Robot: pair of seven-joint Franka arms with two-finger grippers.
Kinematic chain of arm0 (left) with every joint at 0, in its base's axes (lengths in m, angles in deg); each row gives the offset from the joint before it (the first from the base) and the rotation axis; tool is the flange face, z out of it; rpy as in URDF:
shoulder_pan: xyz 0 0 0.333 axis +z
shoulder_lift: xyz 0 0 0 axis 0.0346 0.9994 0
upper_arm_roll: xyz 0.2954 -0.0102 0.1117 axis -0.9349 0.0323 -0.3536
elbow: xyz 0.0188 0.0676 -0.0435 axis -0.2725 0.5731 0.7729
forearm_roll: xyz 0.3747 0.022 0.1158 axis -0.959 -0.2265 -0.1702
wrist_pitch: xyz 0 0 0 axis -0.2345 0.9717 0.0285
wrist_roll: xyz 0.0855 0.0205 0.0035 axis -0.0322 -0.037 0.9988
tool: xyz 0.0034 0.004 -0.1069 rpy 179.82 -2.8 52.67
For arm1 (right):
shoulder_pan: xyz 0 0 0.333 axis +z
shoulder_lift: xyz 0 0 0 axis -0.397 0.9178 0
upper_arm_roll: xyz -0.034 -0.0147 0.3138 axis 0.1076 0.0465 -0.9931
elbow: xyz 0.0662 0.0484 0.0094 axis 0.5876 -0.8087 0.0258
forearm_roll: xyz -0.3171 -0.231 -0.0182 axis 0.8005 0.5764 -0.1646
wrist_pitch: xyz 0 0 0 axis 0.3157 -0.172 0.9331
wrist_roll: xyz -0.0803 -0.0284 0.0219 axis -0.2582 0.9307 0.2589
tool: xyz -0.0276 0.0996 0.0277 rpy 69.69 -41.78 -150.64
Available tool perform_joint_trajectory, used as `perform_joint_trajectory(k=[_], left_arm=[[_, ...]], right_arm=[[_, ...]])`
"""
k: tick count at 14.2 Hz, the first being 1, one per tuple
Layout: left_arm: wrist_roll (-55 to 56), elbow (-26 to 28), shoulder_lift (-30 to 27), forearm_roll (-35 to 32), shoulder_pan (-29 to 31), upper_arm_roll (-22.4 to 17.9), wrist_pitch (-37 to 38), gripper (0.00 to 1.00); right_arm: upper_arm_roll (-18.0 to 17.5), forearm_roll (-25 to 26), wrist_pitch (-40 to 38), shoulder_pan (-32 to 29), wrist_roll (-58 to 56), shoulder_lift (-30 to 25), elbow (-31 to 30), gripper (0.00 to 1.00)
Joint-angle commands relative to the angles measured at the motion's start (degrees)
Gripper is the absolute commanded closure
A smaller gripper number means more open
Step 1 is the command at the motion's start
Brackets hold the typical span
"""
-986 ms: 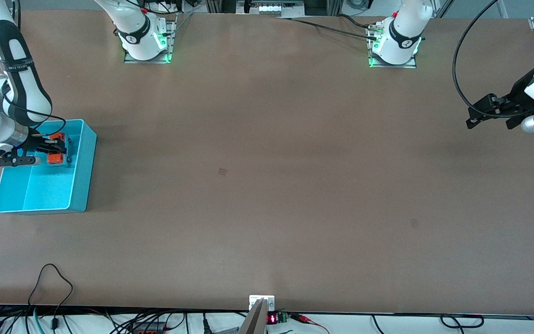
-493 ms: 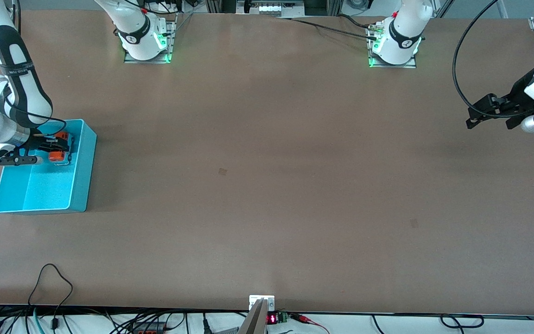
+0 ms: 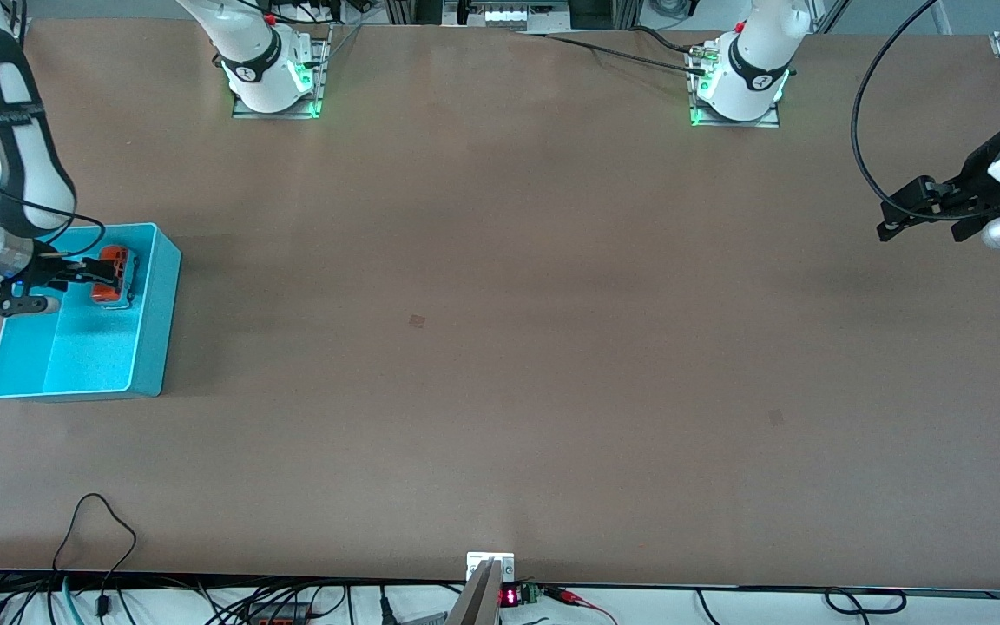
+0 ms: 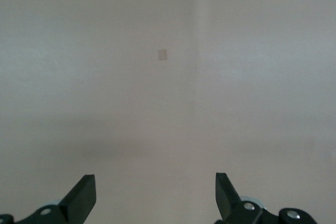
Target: Wind up bus and store in blue box
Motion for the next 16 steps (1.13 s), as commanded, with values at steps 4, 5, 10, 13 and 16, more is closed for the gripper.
perform_joint_trajectory(k=[4,5,10,13,16], left_arm=[[-0.9,1.4,-2.1,-0.9,0.1,0.1,1.2,0.00],[-0.9,1.7,-2.5,-0.8,0.2,0.1,1.2,0.00],[-0.8,4.1,-3.9,-0.7,0.2,0.1,-0.5,0.00],[-0.7,3.6,-3.6,-0.6,0.1,0.1,-0.6,0.00],[-0.8,3.6,-3.5,-1.3,0.1,0.1,-0.3,0.00]], right_arm=[[-3.9,0.3,-23.5,1.8,-0.1,-6.0,16.7,0.00],[-4.8,1.2,-25.3,1.9,-0.1,-7.1,18.0,0.00],[-10.9,5.1,-34.1,4.5,10.8,-10.6,23.4,0.00],[-14.0,4.2,-39.7,5.7,21.8,-10.5,27.0,0.00],[-15.7,4.2,-41.3,5.7,23.2,-10.9,27.2,0.00]])
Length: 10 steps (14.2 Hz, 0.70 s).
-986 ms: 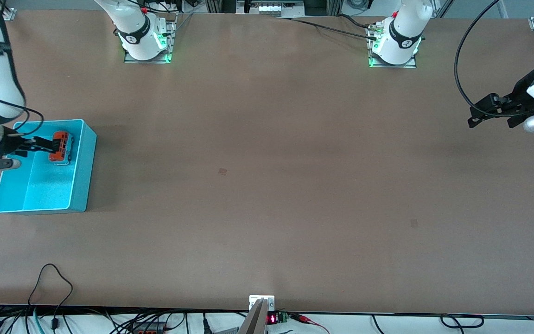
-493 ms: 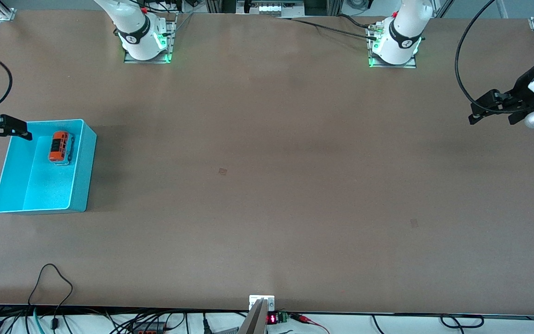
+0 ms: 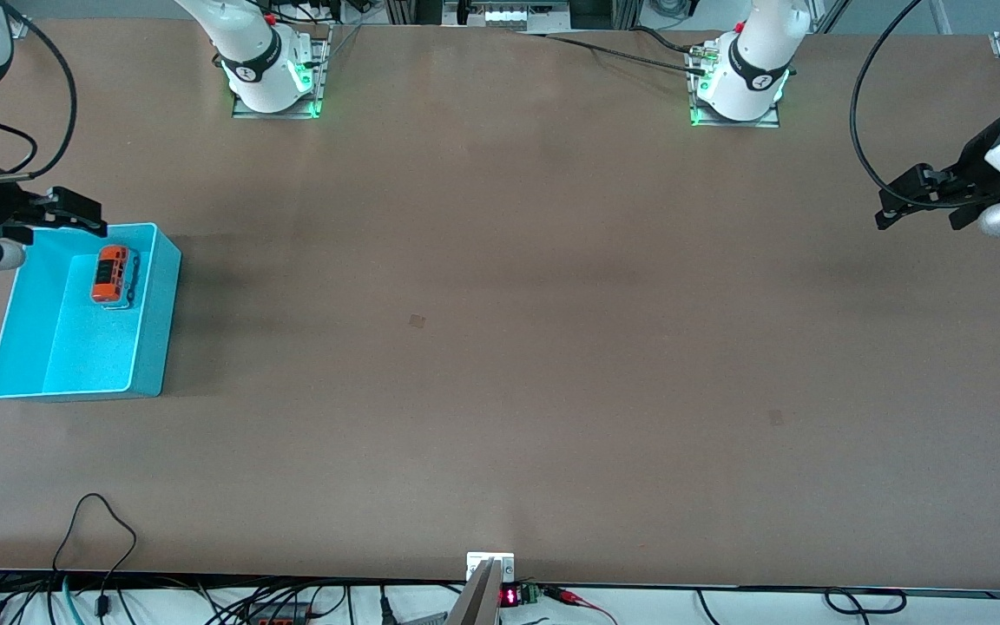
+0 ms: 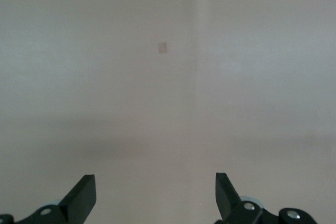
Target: Wind up bus and store in blue box
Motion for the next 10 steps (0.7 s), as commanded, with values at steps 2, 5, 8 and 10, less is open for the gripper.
perform_joint_trajectory(k=[2,5,8,10], left_arm=[[-0.8,1.3,-1.5,-1.4,0.1,0.1,0.3,0.00],[-0.3,1.3,-1.6,-1.4,0.1,0.1,0.5,0.00],[-0.3,1.3,-1.7,-1.4,0.1,0.1,0.7,0.00],[-0.3,1.3,-1.8,-1.4,0.1,0.1,0.7,0.00]], right_arm=[[-0.3,-1.3,-2.5,-0.2,1.7,0.0,1.7,0.00],[-0.3,-3.1,-2.6,-0.2,2.5,0.0,1.8,0.00],[2.8,-2.8,-2.6,3.7,2.6,-0.3,1.9,0.00],[3.6,-3.0,-2.6,4.7,2.6,-0.3,1.9,0.00]])
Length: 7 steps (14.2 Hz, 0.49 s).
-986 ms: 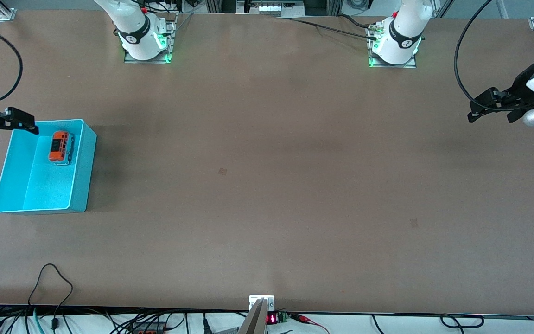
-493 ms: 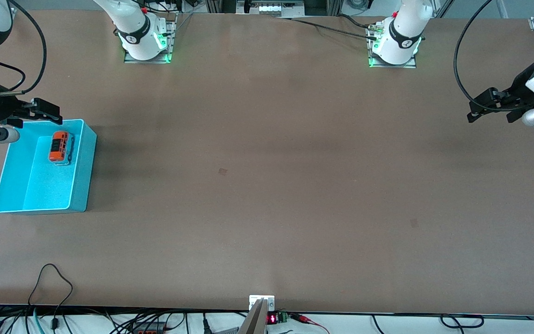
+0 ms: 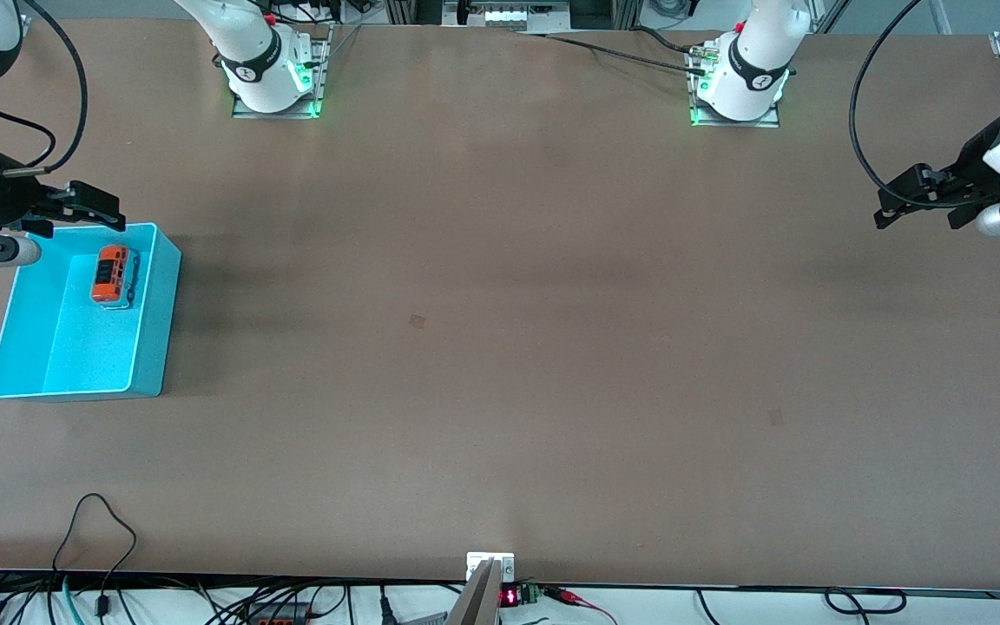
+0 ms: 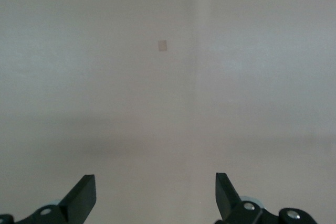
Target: Wind up bus and store in blue box
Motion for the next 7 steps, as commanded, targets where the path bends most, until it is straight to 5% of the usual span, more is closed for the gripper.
perform_joint_trajectory(k=[1,7], left_arm=[[-0.3,1.2,-1.7,-1.4,0.1,0.1,0.5,0.00],[-0.4,1.2,-1.7,-1.4,0.1,0.2,0.6,0.00]], right_arm=[[1.7,-0.9,-1.3,1.9,0.7,-0.3,0.9,0.00],[6.2,-1.0,-1.3,5.9,0.7,-0.2,0.9,0.00]])
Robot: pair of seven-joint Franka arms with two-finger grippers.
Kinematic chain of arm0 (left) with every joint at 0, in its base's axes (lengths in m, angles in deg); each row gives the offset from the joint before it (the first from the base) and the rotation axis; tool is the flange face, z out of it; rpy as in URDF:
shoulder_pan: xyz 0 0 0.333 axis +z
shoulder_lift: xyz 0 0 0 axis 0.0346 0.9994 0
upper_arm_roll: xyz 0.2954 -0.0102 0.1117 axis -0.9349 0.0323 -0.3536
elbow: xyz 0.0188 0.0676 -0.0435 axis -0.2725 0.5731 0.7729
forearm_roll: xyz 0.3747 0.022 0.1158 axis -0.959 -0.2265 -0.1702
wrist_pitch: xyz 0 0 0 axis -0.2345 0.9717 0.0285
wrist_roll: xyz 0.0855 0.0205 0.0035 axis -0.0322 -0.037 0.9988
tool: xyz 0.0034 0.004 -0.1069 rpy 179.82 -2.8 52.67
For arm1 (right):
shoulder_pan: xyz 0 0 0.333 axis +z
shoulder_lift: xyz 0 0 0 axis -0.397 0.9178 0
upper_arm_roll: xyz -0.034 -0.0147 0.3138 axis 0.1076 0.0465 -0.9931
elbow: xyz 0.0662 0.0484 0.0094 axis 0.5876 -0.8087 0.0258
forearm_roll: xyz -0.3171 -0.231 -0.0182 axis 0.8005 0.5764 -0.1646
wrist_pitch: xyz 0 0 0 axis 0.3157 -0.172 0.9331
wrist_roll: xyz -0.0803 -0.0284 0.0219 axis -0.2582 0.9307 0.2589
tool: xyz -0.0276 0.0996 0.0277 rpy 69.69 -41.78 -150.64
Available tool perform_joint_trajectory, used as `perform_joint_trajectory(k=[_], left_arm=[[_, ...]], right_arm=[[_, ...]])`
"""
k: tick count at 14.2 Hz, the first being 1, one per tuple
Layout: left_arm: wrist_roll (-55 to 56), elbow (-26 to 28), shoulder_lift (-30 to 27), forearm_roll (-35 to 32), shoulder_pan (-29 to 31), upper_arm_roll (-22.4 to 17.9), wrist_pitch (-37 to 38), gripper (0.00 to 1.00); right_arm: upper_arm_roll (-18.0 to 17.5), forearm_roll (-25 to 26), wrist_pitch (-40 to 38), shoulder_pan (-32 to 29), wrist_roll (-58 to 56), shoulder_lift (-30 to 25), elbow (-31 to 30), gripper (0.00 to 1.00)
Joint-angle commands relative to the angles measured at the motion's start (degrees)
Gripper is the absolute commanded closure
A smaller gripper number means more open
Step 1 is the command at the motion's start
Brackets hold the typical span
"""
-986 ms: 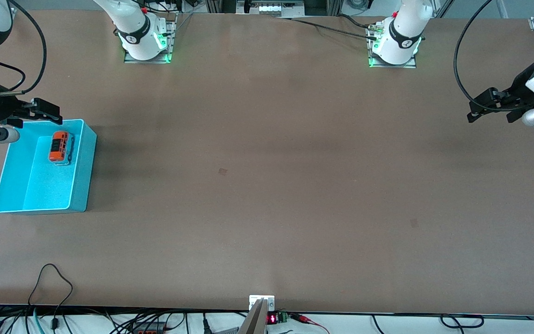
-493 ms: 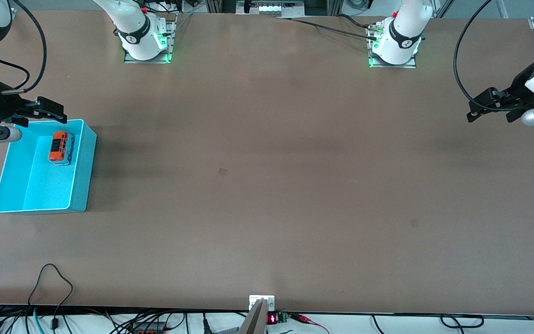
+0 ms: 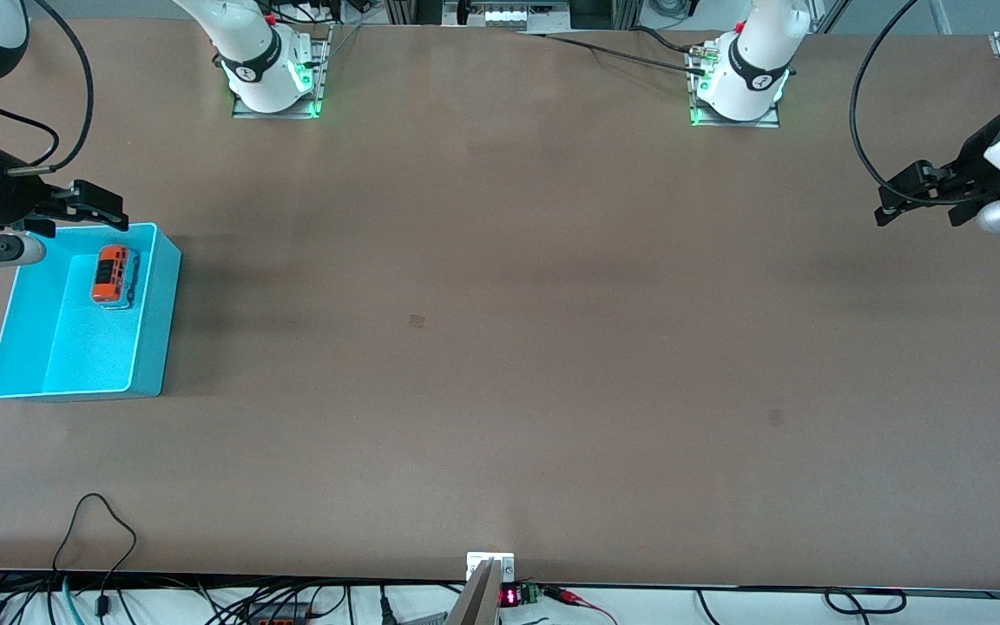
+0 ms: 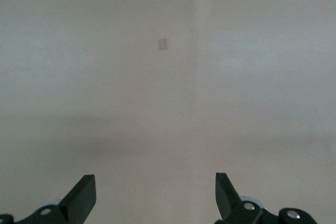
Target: Wind up bus and store in blue box
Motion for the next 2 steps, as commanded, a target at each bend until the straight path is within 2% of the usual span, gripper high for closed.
perform_joint_trajectory(k=[1,2], left_arm=[[-0.4,1.1,-1.4,-1.4,0.1,0.2,0.1,0.00],[-0.5,1.1,-1.4,-1.4,0.1,0.2,0.1,0.00]], right_arm=[[2.2,-1.0,-1.1,2.0,0.6,-0.3,0.7,0.00],[2.2,-1.0,-1.1,2.0,0.6,-0.2,0.7,0.00]])
